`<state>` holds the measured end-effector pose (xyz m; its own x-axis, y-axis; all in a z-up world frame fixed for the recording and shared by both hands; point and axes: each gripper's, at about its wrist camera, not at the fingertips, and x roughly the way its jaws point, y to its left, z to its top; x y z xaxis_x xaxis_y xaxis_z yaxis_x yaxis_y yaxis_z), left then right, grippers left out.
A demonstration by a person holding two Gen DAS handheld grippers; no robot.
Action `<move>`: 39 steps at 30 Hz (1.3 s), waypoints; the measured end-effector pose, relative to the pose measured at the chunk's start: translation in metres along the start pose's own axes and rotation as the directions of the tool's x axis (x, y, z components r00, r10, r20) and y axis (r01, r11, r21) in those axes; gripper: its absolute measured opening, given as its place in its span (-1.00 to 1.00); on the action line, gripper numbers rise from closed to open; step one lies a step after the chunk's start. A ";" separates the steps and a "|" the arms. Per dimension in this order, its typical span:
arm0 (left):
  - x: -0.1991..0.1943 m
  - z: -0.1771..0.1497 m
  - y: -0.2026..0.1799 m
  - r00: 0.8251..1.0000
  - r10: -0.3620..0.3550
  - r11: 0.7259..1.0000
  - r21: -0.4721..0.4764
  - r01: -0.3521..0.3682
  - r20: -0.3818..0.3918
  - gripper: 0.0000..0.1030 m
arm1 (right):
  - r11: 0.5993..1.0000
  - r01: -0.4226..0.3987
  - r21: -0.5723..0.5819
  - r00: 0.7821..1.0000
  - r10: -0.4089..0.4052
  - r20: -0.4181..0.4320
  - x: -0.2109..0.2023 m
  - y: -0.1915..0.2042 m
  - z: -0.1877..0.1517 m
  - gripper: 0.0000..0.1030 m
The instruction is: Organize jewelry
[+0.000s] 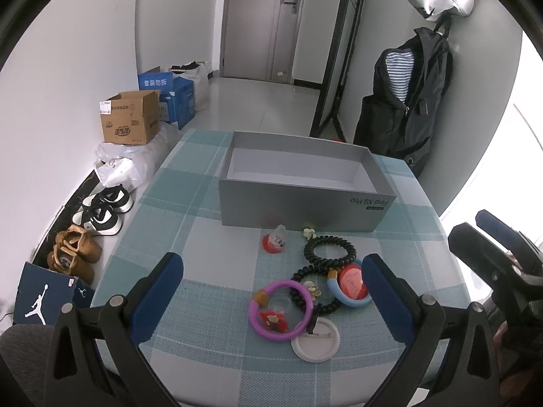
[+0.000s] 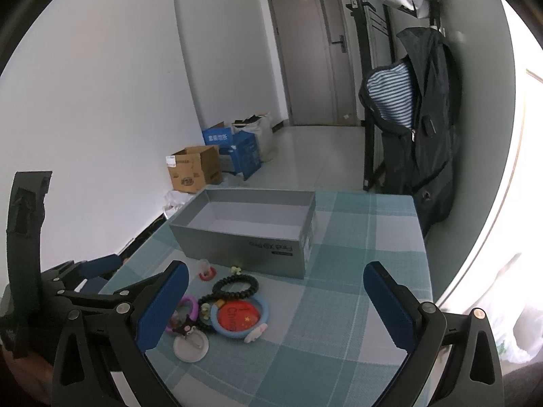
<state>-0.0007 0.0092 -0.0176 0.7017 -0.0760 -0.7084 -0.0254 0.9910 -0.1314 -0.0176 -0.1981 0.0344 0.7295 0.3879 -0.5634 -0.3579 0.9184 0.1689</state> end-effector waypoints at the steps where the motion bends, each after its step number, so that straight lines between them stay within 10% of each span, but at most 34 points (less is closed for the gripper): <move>1: 0.001 0.000 0.001 1.000 -0.007 1.000 0.001 0.007 -0.005 0.98 | 1.000 0.001 0.002 1.000 -0.001 -0.001 0.001 0.000 0.000 1.00; 23: 0.033 -0.015 0.014 0.967 -0.108 0.994 -0.024 0.105 -0.231 0.97 | 1.000 -0.019 0.018 0.999 0.019 -0.037 0.025 -0.008 0.004 1.00; 26: 0.037 -0.017 0.009 0.963 -0.082 0.995 0.027 0.092 -0.259 0.66 | 0.999 -0.024 0.024 0.999 0.025 -0.030 0.026 -0.008 0.005 1.00; 34: 0.040 -0.021 0.008 0.959 -0.066 0.994 0.065 0.087 -0.274 0.62 | 0.999 -0.040 0.015 0.999 0.041 -0.031 0.026 -0.005 0.005 1.00; 39: 0.038 -0.021 0.003 0.960 -0.073 0.989 0.102 0.104 -0.271 0.08 | 0.999 -0.037 0.030 0.999 0.038 -0.027 0.025 -0.008 0.006 1.00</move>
<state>0.0114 0.0074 -0.0593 0.4820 -0.1753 -0.8585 0.1211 0.9837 -0.1329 0.0066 -0.1951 0.0234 0.6994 0.4201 -0.5782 -0.3669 0.9053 0.2140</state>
